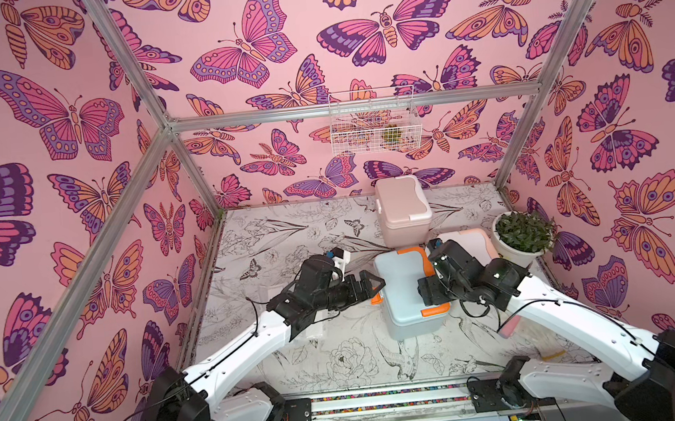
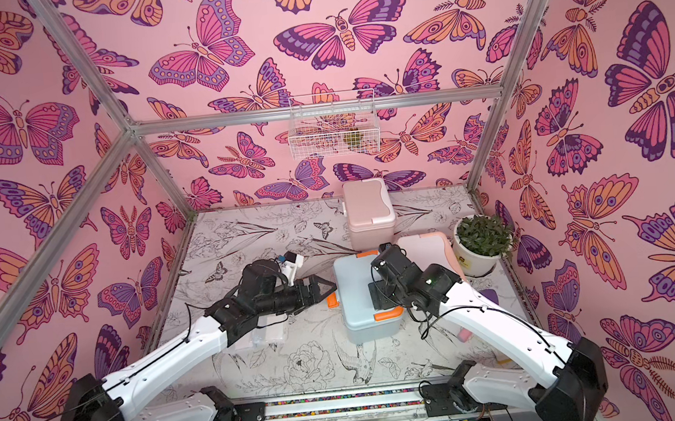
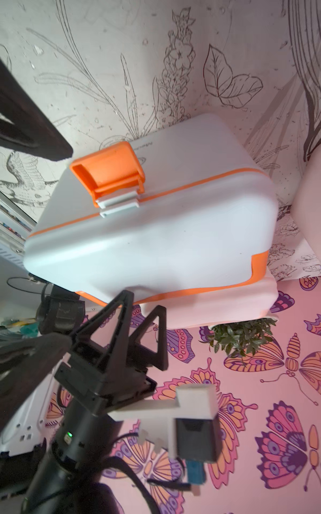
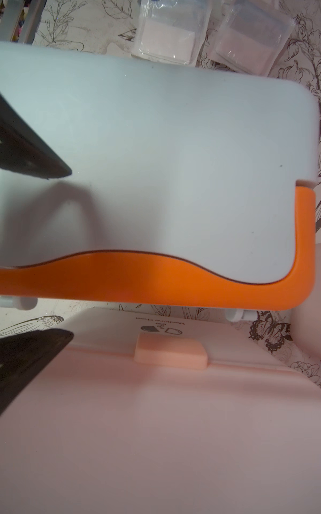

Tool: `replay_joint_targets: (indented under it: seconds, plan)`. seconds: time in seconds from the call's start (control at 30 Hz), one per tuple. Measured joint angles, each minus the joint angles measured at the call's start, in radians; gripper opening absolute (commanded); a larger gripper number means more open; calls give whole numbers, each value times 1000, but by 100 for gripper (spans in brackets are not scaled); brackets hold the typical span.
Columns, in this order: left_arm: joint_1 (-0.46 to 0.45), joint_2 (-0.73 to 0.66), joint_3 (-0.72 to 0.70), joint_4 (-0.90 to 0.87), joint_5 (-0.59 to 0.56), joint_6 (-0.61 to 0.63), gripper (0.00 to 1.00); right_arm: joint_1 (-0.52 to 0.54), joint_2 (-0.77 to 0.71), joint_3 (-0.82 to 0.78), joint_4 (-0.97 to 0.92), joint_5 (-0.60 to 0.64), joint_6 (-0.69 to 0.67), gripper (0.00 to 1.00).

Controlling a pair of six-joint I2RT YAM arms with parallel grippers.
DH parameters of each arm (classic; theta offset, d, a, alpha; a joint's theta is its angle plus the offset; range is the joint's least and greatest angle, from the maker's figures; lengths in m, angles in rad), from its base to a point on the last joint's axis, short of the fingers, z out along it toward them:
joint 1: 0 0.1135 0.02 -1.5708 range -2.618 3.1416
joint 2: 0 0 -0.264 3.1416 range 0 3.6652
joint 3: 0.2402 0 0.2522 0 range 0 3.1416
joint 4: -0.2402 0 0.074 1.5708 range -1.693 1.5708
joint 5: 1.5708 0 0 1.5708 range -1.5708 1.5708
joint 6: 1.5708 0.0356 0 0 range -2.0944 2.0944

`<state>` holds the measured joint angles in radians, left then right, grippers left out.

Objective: Open first aid kits and take out gauze
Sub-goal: Open the lid of the first aid kit.

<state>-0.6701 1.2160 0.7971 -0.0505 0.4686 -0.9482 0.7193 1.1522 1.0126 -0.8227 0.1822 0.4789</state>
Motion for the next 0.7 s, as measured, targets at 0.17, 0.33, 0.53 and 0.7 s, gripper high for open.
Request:
replay_joint_targets:
  seconds: [0.17,0.33,0.53,0.7]
  plan:
    - [-5,84,34,22,7,-58,74,-3,0,-11,21,-11,5,83]
    - [-11,140,57,27,5,-89,60,-5,0,-17,38,-19,11,82]
    - [-11,179,82,28,3,-94,59,-9,2,-22,51,-30,12,83]
    - [-11,202,90,28,4,-94,60,-14,9,-22,64,-39,12,83]
